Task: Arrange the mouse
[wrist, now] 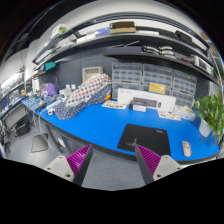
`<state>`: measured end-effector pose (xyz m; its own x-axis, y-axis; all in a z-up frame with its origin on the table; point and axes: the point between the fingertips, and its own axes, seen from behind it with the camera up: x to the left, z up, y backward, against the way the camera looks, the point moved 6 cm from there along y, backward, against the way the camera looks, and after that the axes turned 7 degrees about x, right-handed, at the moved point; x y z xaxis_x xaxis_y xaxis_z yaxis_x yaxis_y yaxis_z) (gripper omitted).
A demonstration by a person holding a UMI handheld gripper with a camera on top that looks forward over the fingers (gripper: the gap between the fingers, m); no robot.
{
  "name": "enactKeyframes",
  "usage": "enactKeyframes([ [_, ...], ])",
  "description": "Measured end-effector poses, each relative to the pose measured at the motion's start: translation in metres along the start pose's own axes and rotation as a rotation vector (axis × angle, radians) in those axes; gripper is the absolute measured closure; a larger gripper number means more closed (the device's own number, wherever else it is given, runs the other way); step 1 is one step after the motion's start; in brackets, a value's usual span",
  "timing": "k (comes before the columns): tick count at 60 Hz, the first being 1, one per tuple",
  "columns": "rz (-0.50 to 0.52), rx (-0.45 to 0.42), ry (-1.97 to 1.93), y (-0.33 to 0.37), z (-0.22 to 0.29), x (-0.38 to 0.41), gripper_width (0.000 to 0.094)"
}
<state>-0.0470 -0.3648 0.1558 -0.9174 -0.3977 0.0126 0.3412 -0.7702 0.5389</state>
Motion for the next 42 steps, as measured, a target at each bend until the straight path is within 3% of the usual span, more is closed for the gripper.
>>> enactKeyframes([
  [22,-0.206,0.194,-0.159,-0.008,-0.117,-0.151,0.0078],
  [32,-0.326,0.216,-0.222,-0.016,-0.121,-0.245,0.0119],
  [42,-0.383,0.220,-0.266,-0.047,-0.104,-0.322,0.0143],
])
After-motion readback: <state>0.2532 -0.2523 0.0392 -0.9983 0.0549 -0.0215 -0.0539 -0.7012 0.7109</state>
